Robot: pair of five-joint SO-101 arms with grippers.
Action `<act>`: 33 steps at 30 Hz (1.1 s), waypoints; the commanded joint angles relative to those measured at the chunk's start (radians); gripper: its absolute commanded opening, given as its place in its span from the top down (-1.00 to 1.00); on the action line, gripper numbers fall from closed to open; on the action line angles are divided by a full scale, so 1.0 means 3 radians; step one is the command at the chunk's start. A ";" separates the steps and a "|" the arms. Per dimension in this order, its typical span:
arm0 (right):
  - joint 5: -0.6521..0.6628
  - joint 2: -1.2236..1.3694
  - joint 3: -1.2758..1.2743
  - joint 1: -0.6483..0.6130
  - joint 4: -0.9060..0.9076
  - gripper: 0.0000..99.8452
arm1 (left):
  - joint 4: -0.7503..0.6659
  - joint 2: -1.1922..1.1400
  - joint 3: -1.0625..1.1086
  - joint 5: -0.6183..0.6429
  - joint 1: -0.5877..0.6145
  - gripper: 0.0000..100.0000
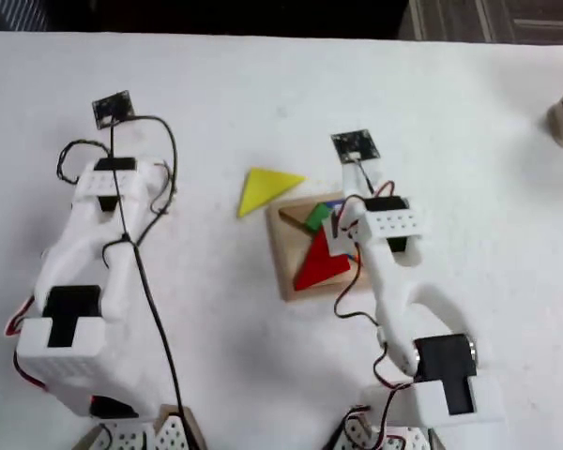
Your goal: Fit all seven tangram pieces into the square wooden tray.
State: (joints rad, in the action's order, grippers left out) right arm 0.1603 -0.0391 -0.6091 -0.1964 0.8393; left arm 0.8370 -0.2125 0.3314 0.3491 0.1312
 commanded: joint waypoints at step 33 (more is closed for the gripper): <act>0.0240 -0.0739 -0.0276 -0.0325 0.0248 0.96 | 0.0015 0.0018 -0.0138 -0.0036 -0.0069 0.96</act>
State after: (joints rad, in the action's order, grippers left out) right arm 0.2263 -0.1726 -0.6460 -0.3023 0.9007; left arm 0.8370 -0.2125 0.3314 0.3491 0.1312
